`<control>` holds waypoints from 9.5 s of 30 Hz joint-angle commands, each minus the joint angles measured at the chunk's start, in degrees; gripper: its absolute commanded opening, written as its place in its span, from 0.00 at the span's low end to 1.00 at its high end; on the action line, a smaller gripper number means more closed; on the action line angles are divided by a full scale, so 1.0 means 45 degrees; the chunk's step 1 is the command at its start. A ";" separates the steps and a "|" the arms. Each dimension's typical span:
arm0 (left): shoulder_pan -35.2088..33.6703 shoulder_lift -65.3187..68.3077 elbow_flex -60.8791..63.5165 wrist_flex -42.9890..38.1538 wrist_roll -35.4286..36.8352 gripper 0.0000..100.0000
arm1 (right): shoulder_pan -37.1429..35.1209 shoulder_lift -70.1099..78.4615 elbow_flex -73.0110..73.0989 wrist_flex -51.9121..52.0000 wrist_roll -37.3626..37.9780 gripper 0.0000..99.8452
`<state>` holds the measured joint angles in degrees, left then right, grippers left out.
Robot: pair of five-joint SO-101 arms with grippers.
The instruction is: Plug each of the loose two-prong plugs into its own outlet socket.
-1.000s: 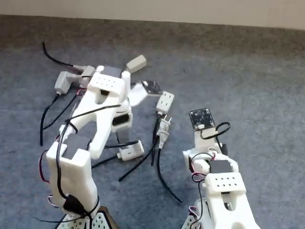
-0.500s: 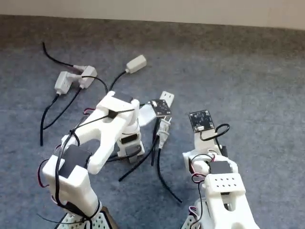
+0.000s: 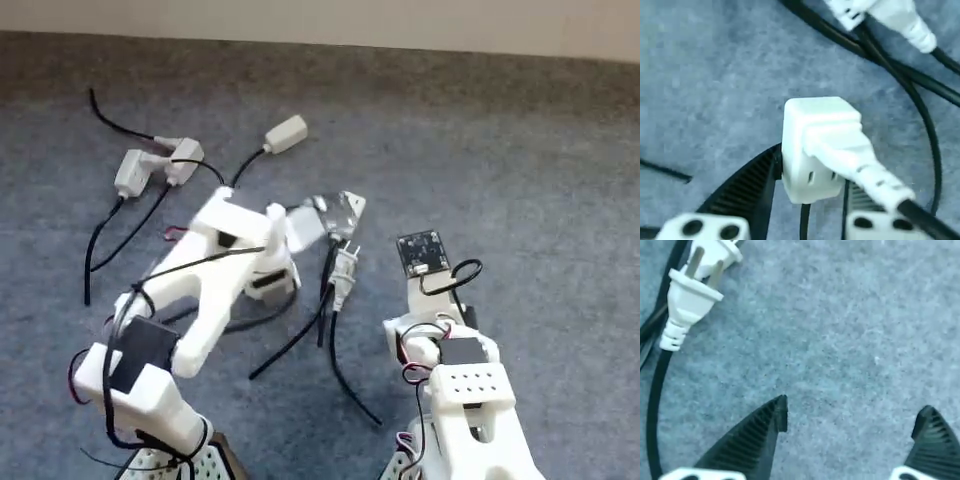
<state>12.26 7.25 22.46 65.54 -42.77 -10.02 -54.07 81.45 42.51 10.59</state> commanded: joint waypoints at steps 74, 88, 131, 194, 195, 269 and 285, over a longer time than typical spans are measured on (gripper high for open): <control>-0.5265 1.2259 -2.3473 0.5861 0.3126 0.23 | -0.0303 -0.0303 0.0381 -0.0557 0.0156 0.38; -0.3292 1.0657 -2.6032 0.7697 0.4825 0.23 | 0.0283 -0.0303 0.0322 -0.0537 0.0117 0.38; 0.2237 1.5443 -2.6032 0.7385 0.5411 0.23 | 0.3643 -0.0322 -0.0029 -0.0576 -0.0020 0.38; 0.2393 -0.6750 0.9446 -0.1231 -0.4337 0.00 | 0.2940 -0.0225 0.0361 -0.1201 0.0000 0.38; 0.2432 -0.6769 0.9407 -0.1231 -0.3946 0.00 | 0.2940 -0.0225 0.0361 -0.1201 0.0000 0.38; 0.3702 -0.6789 0.7238 -0.0957 -0.2325 0.12 | 0.2940 -0.0205 0.0381 -0.1201 0.0000 0.38; 0.2354 -0.6789 0.0947 0.4063 -0.1973 0.28 | 0.2491 -0.0205 0.0400 -0.1201 0.0410 0.38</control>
<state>24.66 -22.55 35.03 80.48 -53.41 1.93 -54.42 83.47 38.02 11.91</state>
